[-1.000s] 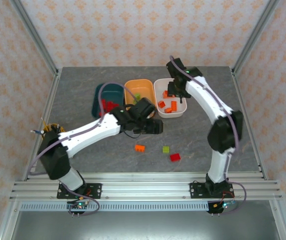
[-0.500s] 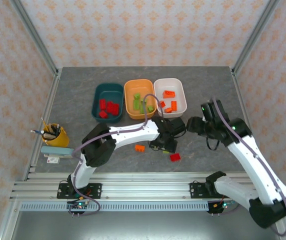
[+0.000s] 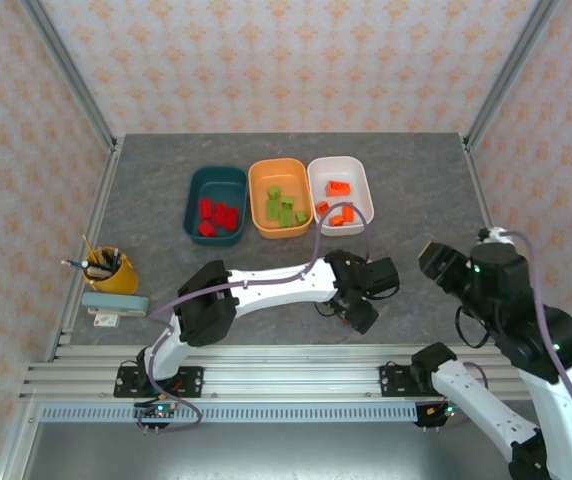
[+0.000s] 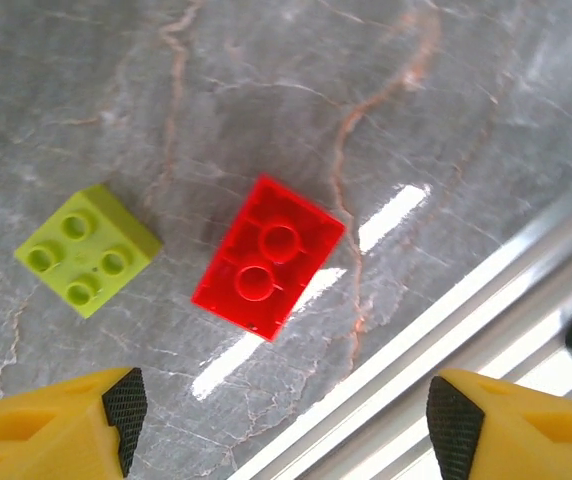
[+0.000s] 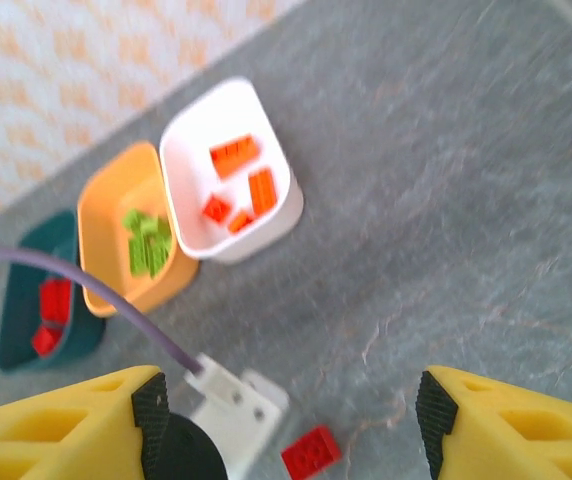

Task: Sort the legos into containers by color

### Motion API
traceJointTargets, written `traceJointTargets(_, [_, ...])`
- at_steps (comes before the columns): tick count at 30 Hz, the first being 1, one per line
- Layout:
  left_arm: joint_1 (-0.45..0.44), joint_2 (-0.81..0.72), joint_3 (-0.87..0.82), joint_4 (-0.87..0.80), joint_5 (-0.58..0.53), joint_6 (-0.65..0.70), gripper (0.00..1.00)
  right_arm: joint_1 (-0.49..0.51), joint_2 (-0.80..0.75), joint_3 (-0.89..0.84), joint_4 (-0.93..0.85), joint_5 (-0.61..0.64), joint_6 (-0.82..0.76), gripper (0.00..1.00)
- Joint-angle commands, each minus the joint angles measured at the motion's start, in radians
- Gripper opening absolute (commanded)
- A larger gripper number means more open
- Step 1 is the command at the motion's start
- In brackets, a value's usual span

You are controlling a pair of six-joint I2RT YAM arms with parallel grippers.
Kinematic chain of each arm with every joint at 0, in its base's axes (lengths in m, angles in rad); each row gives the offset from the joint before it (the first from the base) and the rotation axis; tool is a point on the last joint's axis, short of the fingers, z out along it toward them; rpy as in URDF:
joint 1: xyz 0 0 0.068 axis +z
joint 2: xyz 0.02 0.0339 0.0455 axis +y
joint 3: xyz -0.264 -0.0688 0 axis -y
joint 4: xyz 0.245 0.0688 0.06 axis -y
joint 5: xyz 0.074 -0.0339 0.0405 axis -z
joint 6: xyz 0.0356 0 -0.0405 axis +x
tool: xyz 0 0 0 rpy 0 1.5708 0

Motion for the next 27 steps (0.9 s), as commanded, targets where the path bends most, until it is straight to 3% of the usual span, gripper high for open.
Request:
traceJointTargets(1, [0.008, 0.032, 0.045, -0.008, 0.042, 0.18, 0.75, 0.002, -0.023, 0.06, -0.062, 0.148, 0.035, 0.7])
traceJointTargets(8, [0.006, 0.103, 0.121, -0.059, 0.027, 0.293, 0.74, 0.004, -0.001, 0.082, -0.085, 0.118, 0.036, 0.71])
traceJointTargets(19, [0.008, 0.204, 0.184, -0.077, -0.014, 0.32, 0.77, 0.003, 0.012, 0.061, -0.061, 0.068, 0.031, 0.71])
traceJointTargets(22, [0.008, 0.215, 0.177, -0.078, -0.016, 0.325, 0.71, 0.003, 0.016, 0.05, -0.05, 0.058, 0.03, 0.71])
traceJointTargets(27, [0.007, 0.219, 0.162, -0.072, -0.031, 0.328, 0.44, 0.004, 0.025, 0.039, -0.038, 0.048, 0.023, 0.71])
